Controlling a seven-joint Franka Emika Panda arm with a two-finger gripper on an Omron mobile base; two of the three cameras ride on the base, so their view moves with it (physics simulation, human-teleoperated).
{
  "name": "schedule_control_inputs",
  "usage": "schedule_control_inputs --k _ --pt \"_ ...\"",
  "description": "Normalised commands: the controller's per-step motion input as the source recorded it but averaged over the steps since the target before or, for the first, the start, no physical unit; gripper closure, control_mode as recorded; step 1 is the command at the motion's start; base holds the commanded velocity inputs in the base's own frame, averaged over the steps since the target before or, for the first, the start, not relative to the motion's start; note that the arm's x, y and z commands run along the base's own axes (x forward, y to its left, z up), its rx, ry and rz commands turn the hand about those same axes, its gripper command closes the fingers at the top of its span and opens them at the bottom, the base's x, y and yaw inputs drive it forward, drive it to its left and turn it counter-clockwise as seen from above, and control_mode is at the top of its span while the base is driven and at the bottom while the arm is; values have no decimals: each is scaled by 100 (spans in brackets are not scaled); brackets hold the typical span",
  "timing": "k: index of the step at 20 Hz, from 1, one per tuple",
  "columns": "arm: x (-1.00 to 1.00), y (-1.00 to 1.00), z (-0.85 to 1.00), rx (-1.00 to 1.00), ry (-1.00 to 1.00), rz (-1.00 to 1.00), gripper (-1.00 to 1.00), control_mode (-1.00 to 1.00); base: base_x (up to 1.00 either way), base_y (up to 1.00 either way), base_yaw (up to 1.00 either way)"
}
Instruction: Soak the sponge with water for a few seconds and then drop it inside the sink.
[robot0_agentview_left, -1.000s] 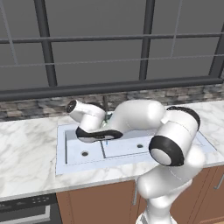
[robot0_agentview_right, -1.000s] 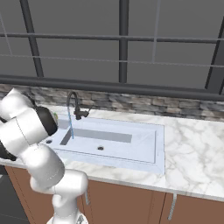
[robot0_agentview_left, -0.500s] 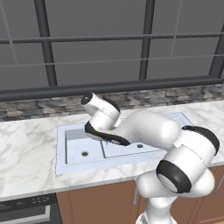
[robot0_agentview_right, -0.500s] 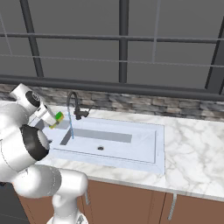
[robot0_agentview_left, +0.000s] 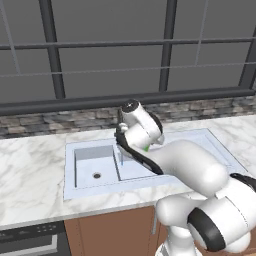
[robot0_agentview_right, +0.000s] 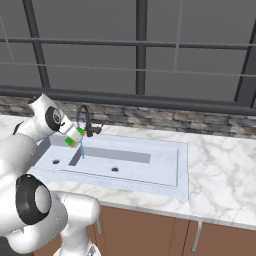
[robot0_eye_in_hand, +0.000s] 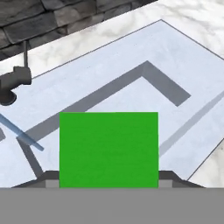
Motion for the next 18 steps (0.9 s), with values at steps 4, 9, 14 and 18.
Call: schedule_control_inputs --k 4,9,14,18 --pt "0 -57 32 2 16 21 100 -100 0 0 0" --pt "0 -56 7 1 22 22 100 -100 0 0 0" --pt "0 -49 -2 4 19 19 100 -100 0 0 0" --pt "7 -27 -6 4 28 16 100 -100 0 0 0"
